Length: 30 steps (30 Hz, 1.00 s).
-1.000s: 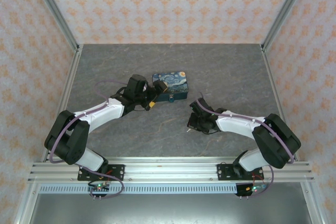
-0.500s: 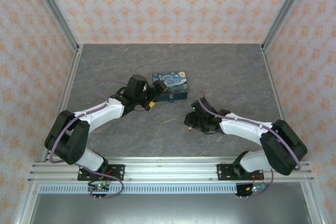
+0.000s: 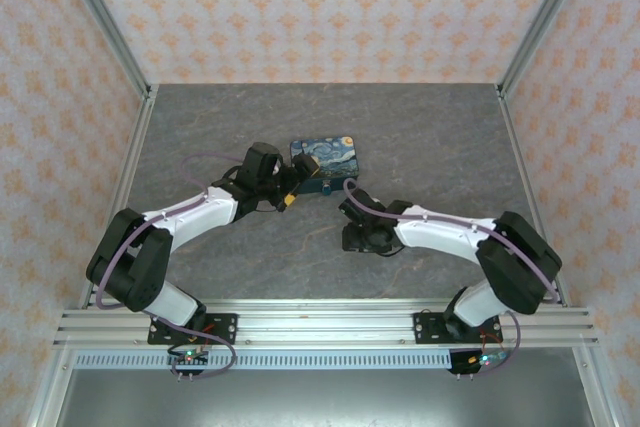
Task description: Unlock a padlock with a key
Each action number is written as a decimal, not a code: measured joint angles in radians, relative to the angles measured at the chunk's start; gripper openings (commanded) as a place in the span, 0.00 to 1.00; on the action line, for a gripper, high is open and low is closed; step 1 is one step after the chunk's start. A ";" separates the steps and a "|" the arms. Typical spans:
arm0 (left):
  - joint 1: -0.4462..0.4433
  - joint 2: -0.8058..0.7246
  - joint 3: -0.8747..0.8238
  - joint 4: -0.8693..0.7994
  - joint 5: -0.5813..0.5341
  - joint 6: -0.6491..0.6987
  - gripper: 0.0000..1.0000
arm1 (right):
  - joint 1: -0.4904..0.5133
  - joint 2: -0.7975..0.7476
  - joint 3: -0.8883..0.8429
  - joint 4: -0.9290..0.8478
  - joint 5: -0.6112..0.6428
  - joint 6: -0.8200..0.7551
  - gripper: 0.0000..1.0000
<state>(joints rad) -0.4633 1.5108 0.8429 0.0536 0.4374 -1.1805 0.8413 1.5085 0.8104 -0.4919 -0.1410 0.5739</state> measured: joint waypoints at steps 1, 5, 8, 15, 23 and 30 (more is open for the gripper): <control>0.000 0.000 0.000 0.000 0.000 0.000 1.00 | 0.004 0.018 0.013 -0.014 0.007 -0.008 0.57; 0.000 0.000 0.000 0.000 0.000 0.000 1.00 | 0.014 0.057 0.037 -0.043 0.020 -0.030 0.56; 0.000 0.000 0.000 0.000 0.000 0.000 1.00 | 0.016 0.072 0.041 -0.056 0.023 -0.041 0.54; 0.000 0.017 0.000 0.004 0.000 0.000 1.00 | 0.017 0.092 0.054 -0.077 0.034 -0.064 0.49; 0.000 0.024 0.000 0.007 0.000 0.000 1.00 | 0.029 0.105 0.071 -0.100 0.048 -0.085 0.38; 0.000 0.024 0.000 0.007 0.000 0.000 1.00 | 0.033 0.104 0.067 -0.095 0.044 -0.089 0.20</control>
<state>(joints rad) -0.4633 1.5345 0.8429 0.0605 0.4377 -1.1805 0.8745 1.6127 0.8772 -0.5865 -0.0971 0.4850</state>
